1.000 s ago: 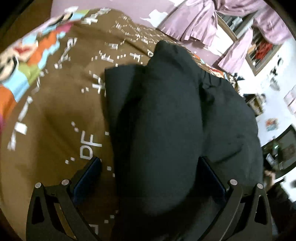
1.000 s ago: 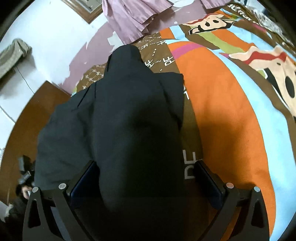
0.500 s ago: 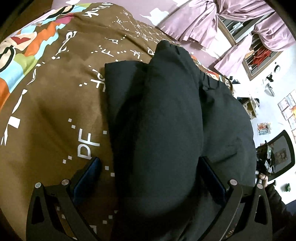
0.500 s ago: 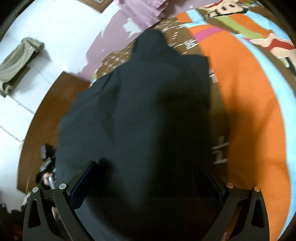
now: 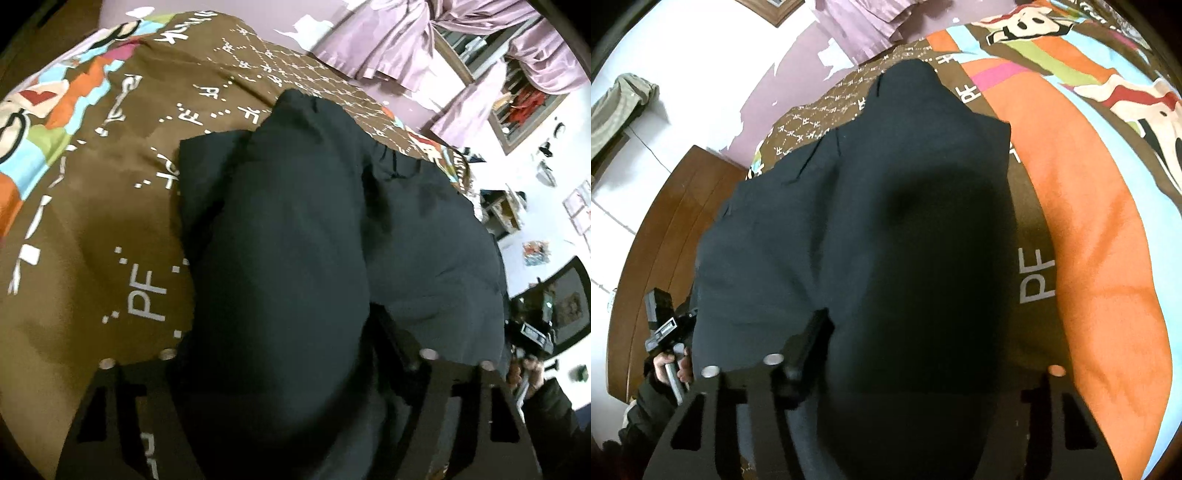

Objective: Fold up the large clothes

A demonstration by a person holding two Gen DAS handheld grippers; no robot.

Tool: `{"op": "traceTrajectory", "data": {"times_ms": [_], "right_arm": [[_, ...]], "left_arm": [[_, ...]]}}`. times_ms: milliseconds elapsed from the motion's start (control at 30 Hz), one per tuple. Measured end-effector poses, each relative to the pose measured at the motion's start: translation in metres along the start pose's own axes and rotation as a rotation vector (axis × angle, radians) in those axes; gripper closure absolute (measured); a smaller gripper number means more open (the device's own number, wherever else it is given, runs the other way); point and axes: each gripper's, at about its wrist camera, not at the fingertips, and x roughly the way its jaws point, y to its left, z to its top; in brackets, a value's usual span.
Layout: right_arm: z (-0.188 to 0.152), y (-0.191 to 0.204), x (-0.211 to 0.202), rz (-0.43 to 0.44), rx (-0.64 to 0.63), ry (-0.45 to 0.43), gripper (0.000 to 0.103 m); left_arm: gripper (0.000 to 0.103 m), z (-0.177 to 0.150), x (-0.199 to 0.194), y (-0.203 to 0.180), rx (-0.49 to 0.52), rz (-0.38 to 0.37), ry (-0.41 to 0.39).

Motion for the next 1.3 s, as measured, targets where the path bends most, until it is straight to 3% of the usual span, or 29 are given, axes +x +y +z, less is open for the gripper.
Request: {"op": "traceTrajectory", "data": {"times_ms": [100, 167, 300, 567, 833, 1033, 1300], "right_arm": [[-0.002, 0.015, -0.009, -0.018, -0.023, -0.017, 0.075], [-0.003, 0.028, -0.018, -0.049, -0.036, -0.032, 0.081], [-0.007, 0.051, -0.036, -0.081, -0.06, -0.068, 0.087], [-0.008, 0.11, -0.07, -0.146, -0.186, -0.073, 0.09], [-0.019, 0.17, -0.112, -0.227, -0.35, -0.066, 0.09], [-0.041, 0.17, -0.108, -0.184, -0.325, -0.097, 0.09], [-0.078, 0.131, -0.069, -0.183, -0.28, -0.077, 0.089]], "left_arm": [[0.067, -0.004, -0.01, -0.009, 0.004, 0.038, -0.025], [0.076, -0.007, -0.02, -0.021, 0.002, 0.051, -0.052], [0.085, -0.014, -0.04, -0.049, -0.003, 0.071, -0.102], [0.088, -0.022, -0.083, -0.099, 0.057, 0.064, -0.172], [0.088, -0.036, -0.131, -0.11, 0.037, 0.022, -0.221], [0.088, -0.055, -0.15, -0.103, 0.031, 0.037, -0.244], [0.088, -0.093, -0.108, -0.075, 0.005, 0.12, -0.188]]}}
